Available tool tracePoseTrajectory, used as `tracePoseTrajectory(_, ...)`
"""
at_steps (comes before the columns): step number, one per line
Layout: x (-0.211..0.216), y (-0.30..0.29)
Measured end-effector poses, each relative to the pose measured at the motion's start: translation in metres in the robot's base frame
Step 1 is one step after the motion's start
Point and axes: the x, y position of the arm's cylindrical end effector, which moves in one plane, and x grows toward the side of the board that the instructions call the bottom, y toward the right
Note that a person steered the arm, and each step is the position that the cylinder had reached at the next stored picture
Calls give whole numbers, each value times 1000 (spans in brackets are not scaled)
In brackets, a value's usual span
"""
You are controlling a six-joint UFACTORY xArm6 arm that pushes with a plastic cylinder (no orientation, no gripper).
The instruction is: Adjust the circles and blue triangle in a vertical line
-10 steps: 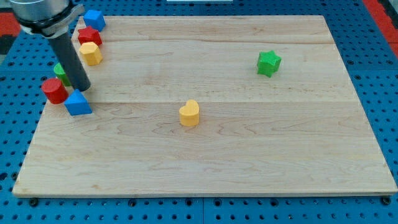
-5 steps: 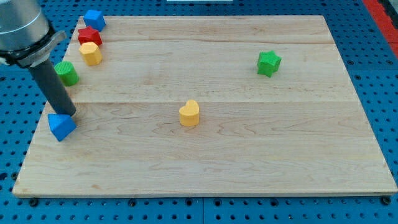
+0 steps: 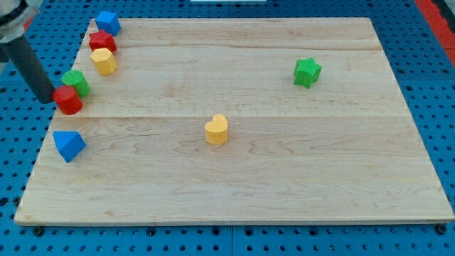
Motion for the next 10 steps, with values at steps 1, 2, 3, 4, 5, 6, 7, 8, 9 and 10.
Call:
tracePoseTrajectory(1, 0, 7)
tracePoseTrajectory(2, 0, 15)
tracePoseTrajectory(3, 0, -2)
tracePoseTrajectory(4, -19, 3)
tracePoseTrajectory(5, -40, 33)
tracePoseTrajectory(6, -38, -1)
tracePoseTrajectory(7, -23, -3)
tracePoseTrajectory(8, 55, -1)
tracePoseTrajectory(9, 60, -4)
tracePoseTrajectory(10, 86, -4)
